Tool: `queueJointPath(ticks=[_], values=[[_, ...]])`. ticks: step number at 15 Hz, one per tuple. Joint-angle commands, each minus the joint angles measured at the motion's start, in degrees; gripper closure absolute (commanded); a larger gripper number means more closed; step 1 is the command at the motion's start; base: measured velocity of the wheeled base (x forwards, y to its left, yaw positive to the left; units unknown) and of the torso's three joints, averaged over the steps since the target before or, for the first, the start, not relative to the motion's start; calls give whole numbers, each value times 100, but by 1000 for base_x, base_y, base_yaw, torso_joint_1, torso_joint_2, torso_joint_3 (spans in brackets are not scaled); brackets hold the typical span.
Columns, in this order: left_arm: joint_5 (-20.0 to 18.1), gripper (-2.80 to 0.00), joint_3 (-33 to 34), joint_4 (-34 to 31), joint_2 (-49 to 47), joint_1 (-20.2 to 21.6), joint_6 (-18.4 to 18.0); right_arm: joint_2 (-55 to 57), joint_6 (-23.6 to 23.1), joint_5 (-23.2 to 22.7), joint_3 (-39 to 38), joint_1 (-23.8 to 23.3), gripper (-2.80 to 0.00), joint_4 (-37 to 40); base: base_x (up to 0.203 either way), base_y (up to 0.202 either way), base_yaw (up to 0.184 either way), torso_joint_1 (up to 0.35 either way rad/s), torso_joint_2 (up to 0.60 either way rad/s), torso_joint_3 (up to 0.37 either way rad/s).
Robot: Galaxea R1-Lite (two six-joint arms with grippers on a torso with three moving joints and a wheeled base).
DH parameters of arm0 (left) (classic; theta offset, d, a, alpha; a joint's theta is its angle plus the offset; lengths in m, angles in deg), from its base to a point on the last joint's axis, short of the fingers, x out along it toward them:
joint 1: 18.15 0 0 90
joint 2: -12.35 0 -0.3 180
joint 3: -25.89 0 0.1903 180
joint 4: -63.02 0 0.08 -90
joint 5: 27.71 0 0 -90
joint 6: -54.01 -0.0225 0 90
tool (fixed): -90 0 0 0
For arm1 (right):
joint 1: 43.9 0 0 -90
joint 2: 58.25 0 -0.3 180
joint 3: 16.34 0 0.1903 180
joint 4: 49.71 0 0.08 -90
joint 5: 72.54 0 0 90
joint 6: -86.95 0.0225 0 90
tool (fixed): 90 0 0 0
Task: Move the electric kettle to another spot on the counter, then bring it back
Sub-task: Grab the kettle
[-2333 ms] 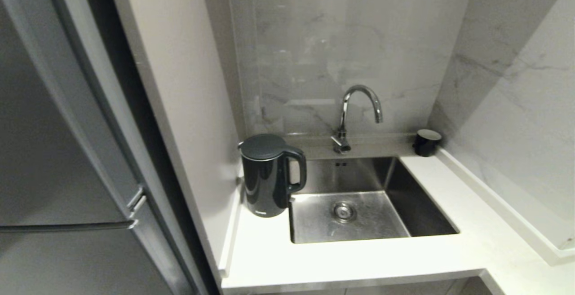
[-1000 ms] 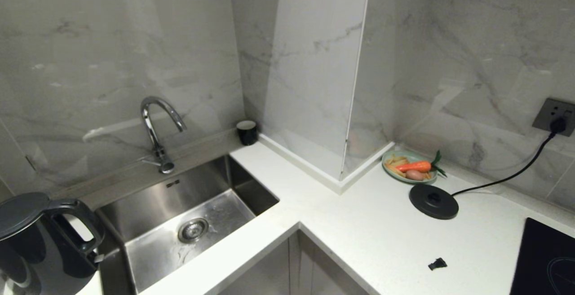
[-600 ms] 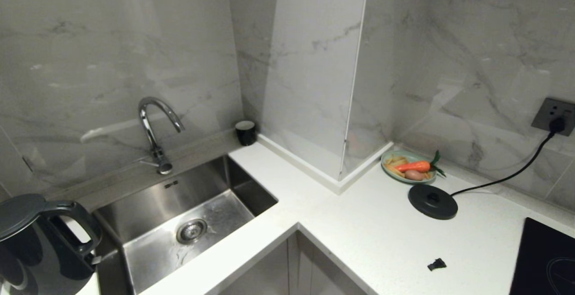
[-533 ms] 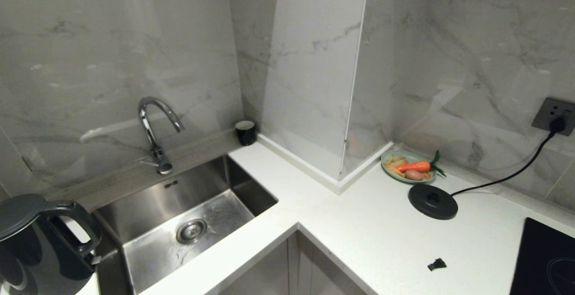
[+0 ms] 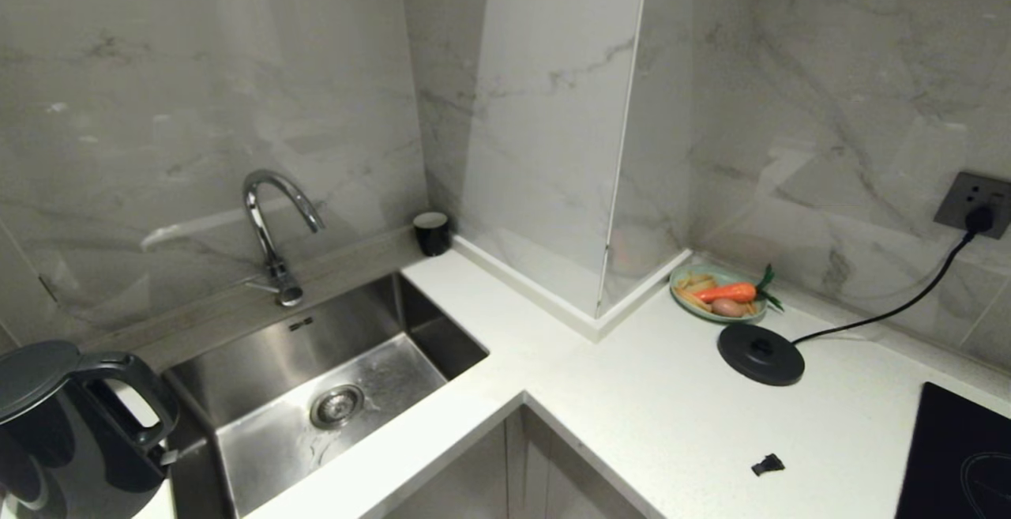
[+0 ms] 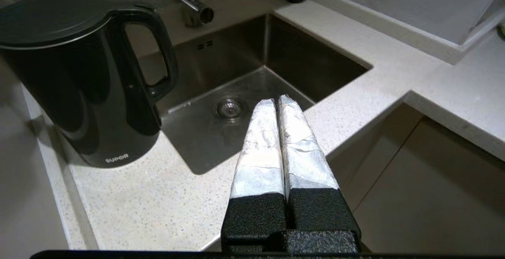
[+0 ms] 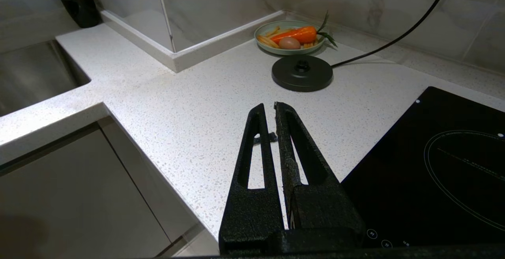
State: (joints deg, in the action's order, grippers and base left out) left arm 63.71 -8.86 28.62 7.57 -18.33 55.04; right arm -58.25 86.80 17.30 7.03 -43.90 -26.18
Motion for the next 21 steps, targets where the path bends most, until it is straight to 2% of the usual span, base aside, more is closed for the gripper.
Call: queueJointPath(ticks=[1, 4, 7, 10, 13, 18, 21], values=[[-31, 0, -492, 74, -1189, -92, 6, 2, -3, -2, 0, 0, 0, 2, 0, 0, 0, 0, 0, 0], [-56, 0, -839, 541, -2626, -206, 14, 0, -3, -2, 0, 0, 0, 2, 0, 0, 0, 0, 0, 0], [-47, 0, -907, 1455, -4054, -216, 24, 0, -3, -2, 0, 0, 0, 2, 0, 0, 0, 0, 0, 0], [-15, 0, -920, 2166, -5201, -160, 243, 9, -3, -2, 0, 0, 0, 2, 0, 0, 0, 0, 0, 0], [126, 0, -847, 2822, -6099, 106, 440, 0, -3, -2, 0, 0, 0, 2, 0, 0, 0, 0, 0, 0], [836, 0, -475, 4128, -7238, 186, 495, 1, -3, -2, 0, 0, 0, 2, 0, 0, 0, 0, 0, 0], [893, 0, -493, 4283, -7628, 210, 554, 9, -3, -2, 0, 0, 0, 2, 0, 0, 0, 0, 0, 0]])
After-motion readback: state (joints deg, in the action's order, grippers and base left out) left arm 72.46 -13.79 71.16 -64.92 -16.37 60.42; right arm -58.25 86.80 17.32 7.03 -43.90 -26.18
